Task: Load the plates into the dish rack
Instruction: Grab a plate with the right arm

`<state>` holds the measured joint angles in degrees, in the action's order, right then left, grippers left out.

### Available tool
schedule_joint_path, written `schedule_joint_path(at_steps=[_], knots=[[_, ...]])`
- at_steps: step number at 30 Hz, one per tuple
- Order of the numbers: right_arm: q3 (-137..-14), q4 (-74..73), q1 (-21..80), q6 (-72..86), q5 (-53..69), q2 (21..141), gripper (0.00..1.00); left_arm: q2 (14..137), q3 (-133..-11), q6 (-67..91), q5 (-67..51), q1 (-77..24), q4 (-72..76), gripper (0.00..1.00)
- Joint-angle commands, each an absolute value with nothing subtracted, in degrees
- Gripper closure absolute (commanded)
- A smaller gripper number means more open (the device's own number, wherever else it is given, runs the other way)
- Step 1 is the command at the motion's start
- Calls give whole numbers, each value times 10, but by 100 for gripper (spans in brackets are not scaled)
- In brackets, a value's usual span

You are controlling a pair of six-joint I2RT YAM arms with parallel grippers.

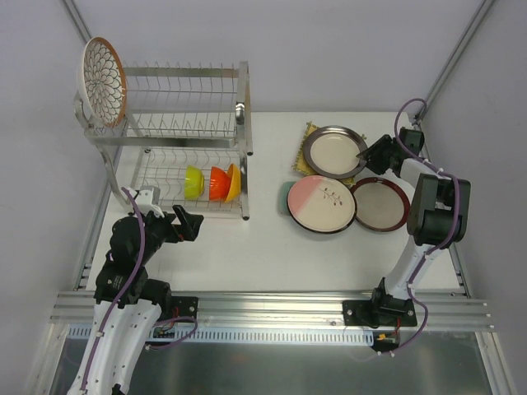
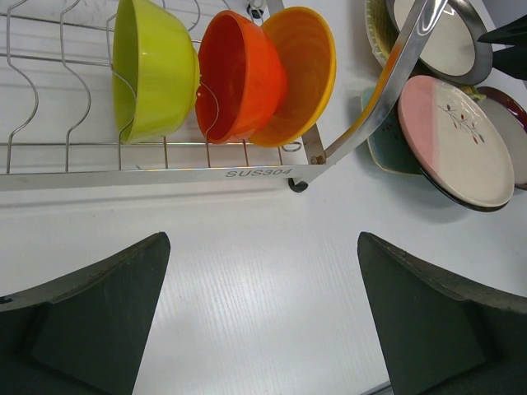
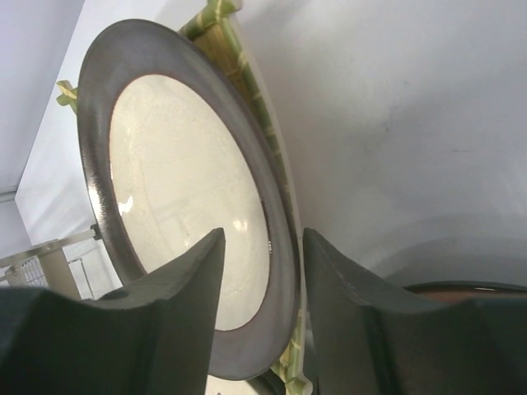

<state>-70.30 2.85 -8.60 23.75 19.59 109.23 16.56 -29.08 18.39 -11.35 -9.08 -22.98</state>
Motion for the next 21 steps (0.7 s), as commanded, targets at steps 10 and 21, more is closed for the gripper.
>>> schedule_joint_path(at_steps=[10, 21], knots=[[-719, 76, -76, 223, 259, 1089, 66, 170, -287, 168, -105, -96, -209, 1], [-719, 85, -74, 224, 283, 1133, 64, 173, -287, 167, -107, -96, -211, 1]])
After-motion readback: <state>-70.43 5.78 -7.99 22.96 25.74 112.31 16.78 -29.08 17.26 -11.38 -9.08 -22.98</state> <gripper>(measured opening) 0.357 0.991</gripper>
